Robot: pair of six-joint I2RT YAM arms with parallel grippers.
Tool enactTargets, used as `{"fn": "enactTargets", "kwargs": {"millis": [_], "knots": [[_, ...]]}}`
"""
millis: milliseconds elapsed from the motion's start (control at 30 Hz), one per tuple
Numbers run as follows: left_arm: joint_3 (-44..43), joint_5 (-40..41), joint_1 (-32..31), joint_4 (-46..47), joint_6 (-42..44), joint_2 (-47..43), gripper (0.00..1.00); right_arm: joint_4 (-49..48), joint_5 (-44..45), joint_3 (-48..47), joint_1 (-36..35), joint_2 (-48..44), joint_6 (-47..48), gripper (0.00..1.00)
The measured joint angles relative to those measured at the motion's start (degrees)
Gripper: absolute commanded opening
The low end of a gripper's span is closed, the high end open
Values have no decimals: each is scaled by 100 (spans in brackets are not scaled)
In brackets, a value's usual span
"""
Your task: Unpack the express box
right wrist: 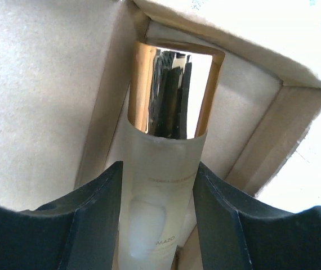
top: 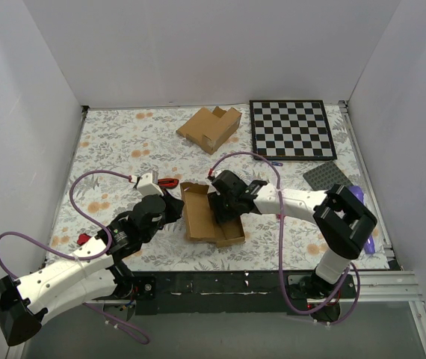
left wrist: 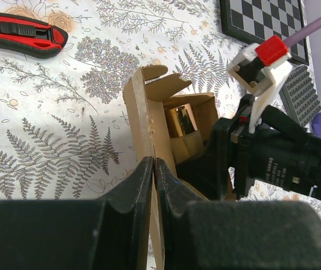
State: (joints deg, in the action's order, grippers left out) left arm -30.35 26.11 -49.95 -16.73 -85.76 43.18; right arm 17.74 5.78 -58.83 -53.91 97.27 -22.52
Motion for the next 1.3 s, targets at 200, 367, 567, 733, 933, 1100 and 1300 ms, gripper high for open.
{"fn": "enactTargets", "kwargs": {"millis": [200, 367, 567, 733, 933, 1100, 1300], "knots": [[0, -2, 0, 2, -2, 0, 18, 282, 28, -9, 0, -487, 2, 11], [0, -7, 0, 17, 9, 11, 41, 619, 142, -306, 0, -898, 37, 2], [-2, -7, 0, 68, 68, 111, 48, 922, 306, -820, 74, -1305, 192, 1], [-2, -7, 0, 173, 114, 136, 56, 1106, 293, -844, 352, -1517, 258, 1], [-35, 31, 0, 221, 205, 136, 75, 1637, 310, -879, 778, -1550, 509, 1], [-72, 144, 0, 243, 240, 85, 79, 1812, 313, -754, 1606, -1711, 809, 1], [-72, 208, 0, 358, 214, -162, 79, 734, 501, 636, 1989, -2702, 979, 1]]}}
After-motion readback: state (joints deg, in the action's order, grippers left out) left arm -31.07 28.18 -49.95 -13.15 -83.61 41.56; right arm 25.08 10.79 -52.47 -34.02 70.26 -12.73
